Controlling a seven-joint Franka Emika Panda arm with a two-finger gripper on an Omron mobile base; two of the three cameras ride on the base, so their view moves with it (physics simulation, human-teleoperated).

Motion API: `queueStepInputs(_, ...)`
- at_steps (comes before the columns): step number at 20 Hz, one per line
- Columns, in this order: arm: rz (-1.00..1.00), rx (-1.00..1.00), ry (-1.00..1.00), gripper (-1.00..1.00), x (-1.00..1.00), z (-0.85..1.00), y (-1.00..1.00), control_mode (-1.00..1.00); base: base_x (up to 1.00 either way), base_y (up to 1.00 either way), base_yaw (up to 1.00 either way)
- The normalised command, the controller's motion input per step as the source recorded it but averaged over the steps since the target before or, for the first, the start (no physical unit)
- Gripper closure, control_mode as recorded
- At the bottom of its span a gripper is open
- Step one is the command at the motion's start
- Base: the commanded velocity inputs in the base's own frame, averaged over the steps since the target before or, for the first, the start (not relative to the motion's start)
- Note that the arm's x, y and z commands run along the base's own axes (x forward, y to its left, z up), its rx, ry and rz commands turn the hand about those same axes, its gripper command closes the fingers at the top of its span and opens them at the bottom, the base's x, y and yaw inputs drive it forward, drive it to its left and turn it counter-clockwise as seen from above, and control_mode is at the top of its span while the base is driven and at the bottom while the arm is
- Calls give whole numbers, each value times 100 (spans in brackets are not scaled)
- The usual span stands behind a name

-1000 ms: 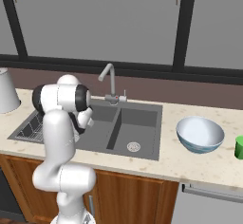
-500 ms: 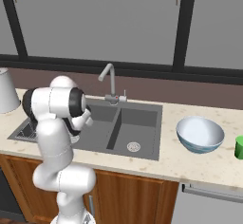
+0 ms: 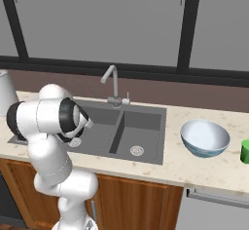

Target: Remove the squash and eggplant from the sink. Then move the bowl and cup from the counter to the sink for washing.

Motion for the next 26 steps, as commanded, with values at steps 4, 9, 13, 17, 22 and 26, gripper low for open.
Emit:
queueStepInputs(4,0,0,1,100,-23,47,0,-100,0,0,0)
queueStepInputs(9,0,0,2,100,-22,49,0,-100,0,0,0)
queueStepInputs(13,1,0,10,100,-22,50,0,-100,0,0,0)
queueStepInputs(17,0,0,5,100,-20,52,0,-100,0,0,0)
queueStepInputs(22,0,0,2,100,-18,50,0,-100,0,0,0)
queueStepInputs(26,0,0,1,100,-23,48,0,-100,0,0,0)
